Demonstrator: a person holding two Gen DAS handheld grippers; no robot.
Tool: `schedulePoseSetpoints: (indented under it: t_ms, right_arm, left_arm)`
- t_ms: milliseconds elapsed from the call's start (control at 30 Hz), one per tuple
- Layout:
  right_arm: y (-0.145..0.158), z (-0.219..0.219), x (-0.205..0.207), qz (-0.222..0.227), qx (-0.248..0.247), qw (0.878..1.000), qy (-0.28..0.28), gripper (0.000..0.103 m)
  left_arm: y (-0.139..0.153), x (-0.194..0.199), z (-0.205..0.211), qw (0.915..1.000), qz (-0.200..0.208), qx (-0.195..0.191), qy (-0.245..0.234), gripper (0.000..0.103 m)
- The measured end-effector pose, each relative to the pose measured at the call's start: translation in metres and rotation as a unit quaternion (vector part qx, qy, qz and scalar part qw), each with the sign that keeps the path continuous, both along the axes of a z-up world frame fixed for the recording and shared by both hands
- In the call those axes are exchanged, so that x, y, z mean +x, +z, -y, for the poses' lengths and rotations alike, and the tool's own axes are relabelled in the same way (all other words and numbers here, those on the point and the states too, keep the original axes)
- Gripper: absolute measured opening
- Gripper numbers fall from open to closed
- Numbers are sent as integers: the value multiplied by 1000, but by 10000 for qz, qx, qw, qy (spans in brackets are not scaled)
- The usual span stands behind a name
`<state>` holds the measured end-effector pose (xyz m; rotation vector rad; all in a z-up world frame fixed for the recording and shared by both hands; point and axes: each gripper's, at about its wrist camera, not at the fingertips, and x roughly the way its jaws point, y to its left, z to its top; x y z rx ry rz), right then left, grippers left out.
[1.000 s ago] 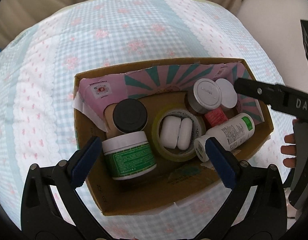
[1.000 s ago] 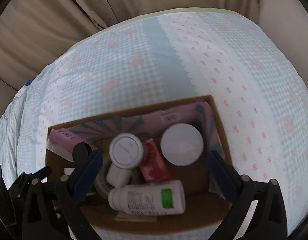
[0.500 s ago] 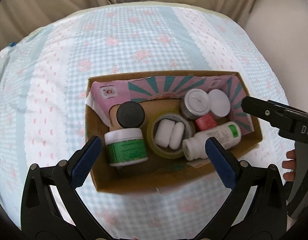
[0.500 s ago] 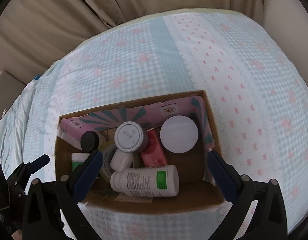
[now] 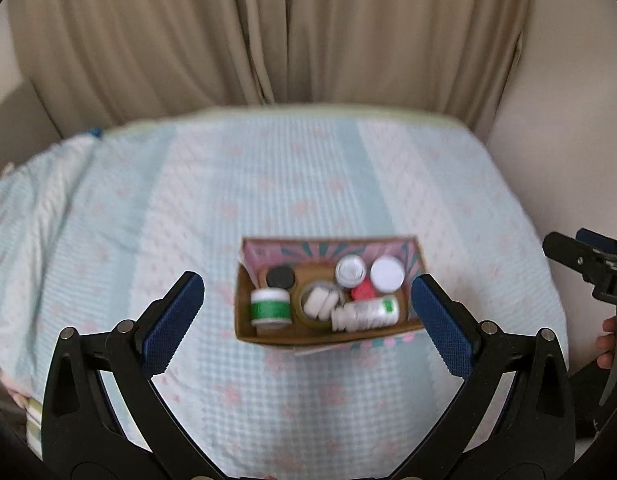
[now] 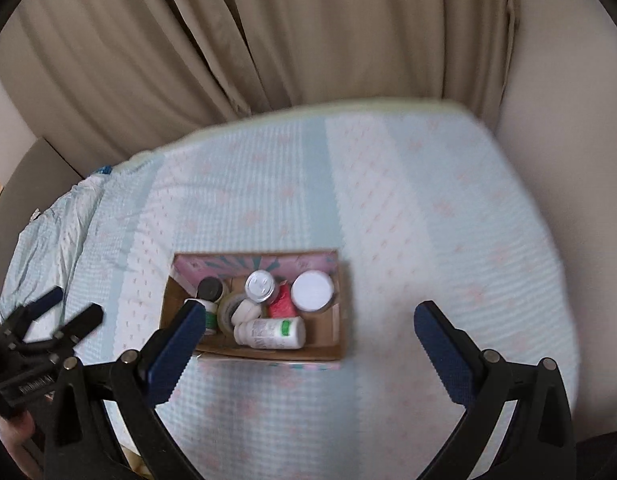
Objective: Organize rigid objects
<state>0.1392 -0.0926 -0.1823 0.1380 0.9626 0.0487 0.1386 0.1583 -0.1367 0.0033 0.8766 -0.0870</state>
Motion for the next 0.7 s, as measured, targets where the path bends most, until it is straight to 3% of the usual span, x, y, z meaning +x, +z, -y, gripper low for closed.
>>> schedulePoseSetpoints:
  t_ms: [167,300,700]
  right_arm:
    - [58,7,-34,506,-199,9985,67,103]
    - [87,10,-59,827,-198,9964,21,103]
    - [104,8,-97,1350,-443,9899,-22,103]
  left_arm:
    - [61,-39,10,9976,667,11,185,103]
    - [87,-64,15,9946,1011,-3,240,103]
    - [100,-104,27,9898,1399,-88,249,103]
